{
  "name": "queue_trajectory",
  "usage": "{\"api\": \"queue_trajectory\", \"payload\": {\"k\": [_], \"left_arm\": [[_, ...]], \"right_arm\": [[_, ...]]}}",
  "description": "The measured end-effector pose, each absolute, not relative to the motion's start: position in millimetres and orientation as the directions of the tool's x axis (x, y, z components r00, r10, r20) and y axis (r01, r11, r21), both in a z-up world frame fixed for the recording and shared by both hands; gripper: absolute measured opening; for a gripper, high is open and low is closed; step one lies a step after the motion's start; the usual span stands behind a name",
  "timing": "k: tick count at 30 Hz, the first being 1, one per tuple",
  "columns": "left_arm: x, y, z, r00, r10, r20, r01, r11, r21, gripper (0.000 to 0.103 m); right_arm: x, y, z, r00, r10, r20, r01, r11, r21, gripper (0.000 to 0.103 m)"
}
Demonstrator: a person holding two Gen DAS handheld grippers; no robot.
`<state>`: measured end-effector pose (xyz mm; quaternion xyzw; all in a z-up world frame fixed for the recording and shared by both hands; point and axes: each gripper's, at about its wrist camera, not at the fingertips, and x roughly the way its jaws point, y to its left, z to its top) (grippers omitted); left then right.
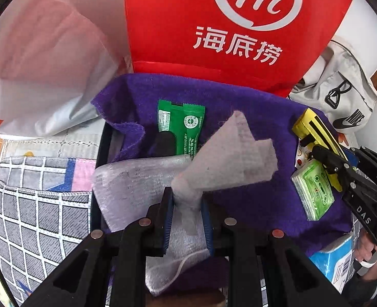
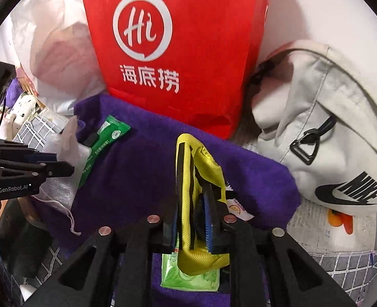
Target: Organize soft objects
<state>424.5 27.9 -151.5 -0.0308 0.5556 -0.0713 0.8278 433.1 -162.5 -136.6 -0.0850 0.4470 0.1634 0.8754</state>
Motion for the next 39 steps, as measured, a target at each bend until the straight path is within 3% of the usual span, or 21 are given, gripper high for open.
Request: {"api": "queue_trajectory", "payload": {"k": [5,7,9,10,11,21,29,32,39], "left_arm": [[432,25,-156,0.356,-0.161,-0.921,0.098,0.986,-0.135,0.022],[435,28,-158,0.347,-0.167,-0.923,0.096,0.985,-0.142,0.029],[437,27,-156,0.345,-0.202,-0.917,0.111,0.979,-0.174,0.051],[436,27,-155,0.346,-0.212,-0.914,0.121,0.976,-0.18,0.058],[437,25,-153,0.355,-0.211,-0.911,0.125,0.976,-0.178,0.063],[406,38,-117,0.436,-0.175,-0.883,0.087,0.984,-0.152,0.063],[352,59,-86,0.496,-0.155,-0.854,0.055,0.988,-0.147,0.063],[324,66,-81,0.509,-0.14,-0.849,0.033,0.989,-0.143,0.063],[274,87,-77,0.519,-0.189,-0.834,-0.016,0.973,-0.231,0.063]], "right_arm": [[433,-162,-137,0.543,0.222,-0.81,-0.374,0.927,0.003,0.021],[435,-164,-137,0.535,0.238,-0.811,-0.371,0.928,0.028,0.025],[437,-167,-138,0.524,0.26,-0.811,-0.364,0.929,0.062,0.04],[438,-168,-139,0.516,0.267,-0.814,-0.355,0.931,0.081,0.057],[439,-169,-139,0.517,0.271,-0.812,-0.347,0.933,0.091,0.065],[412,-174,-107,0.585,0.293,-0.756,-0.316,0.941,0.121,0.072],[341,-163,-79,0.588,0.312,-0.746,-0.334,0.934,0.128,0.072],[300,-155,-76,0.537,0.384,-0.752,-0.378,0.906,0.192,0.072],[225,-127,-80,0.49,0.442,-0.751,-0.448,0.867,0.218,0.08]]}}
